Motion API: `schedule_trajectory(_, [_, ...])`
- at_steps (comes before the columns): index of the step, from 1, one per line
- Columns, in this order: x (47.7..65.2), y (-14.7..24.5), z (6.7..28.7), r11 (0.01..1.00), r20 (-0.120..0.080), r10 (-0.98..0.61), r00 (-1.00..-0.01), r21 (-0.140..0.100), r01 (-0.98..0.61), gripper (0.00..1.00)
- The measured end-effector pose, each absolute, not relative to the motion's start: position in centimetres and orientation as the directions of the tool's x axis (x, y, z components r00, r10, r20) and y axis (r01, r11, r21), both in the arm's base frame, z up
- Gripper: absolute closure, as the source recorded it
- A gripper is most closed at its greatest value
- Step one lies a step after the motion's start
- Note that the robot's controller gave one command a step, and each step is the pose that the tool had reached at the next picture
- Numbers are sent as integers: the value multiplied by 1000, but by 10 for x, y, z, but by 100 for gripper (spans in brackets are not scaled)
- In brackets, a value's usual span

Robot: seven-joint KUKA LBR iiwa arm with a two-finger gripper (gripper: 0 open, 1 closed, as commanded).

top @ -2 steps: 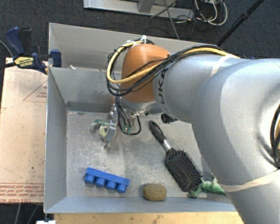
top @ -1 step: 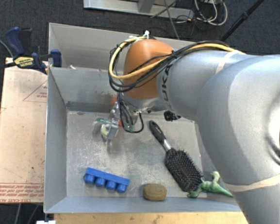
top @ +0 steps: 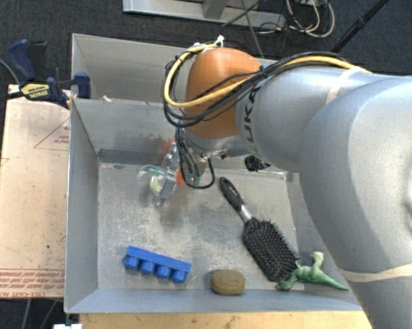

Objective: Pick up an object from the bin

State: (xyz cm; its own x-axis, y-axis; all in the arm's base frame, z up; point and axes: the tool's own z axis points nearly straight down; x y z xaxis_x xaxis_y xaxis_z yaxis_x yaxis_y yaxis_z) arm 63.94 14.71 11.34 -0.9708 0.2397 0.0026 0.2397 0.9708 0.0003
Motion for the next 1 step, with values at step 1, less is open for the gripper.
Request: schedule_trajectory(1, [640,147,132,971,0,239,-971,1,239,100])
